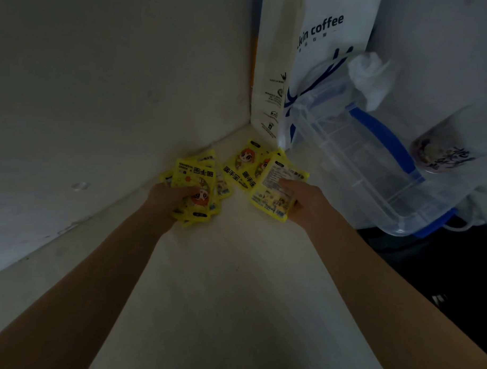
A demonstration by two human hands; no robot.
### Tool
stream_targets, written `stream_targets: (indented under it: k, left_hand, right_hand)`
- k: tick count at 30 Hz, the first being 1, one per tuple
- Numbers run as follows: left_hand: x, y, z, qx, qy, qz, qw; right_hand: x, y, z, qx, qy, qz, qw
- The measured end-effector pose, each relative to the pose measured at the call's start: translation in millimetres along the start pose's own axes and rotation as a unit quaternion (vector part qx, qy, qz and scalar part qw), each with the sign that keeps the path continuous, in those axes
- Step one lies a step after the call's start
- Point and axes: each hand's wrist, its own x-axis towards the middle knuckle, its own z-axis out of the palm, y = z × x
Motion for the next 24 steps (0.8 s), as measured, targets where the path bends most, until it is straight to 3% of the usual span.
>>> stream_targets:
  k: [9,15,24]
  left_hand:
    - [-4.4,4.0,-3.9,0.028,-0.008,0.013,0.999]
    - [-8.0,0.9,-11.0,-0.010,-0.045,0.040,0.998]
    - [-3.2,12.0,1.4,-0.087,-0.053,0.016,0.995]
  right_hand:
    - [-11.6,-1.7,-11.0,-0.066,-0.057,-0.031,0.996]
    - [-14.5,-0.9,-15.5,-0.090,-0.093,-0.058,0.990]
    - [-2.6,-9.2,3.4,-0.060,-0.087,-0.054,0.993]
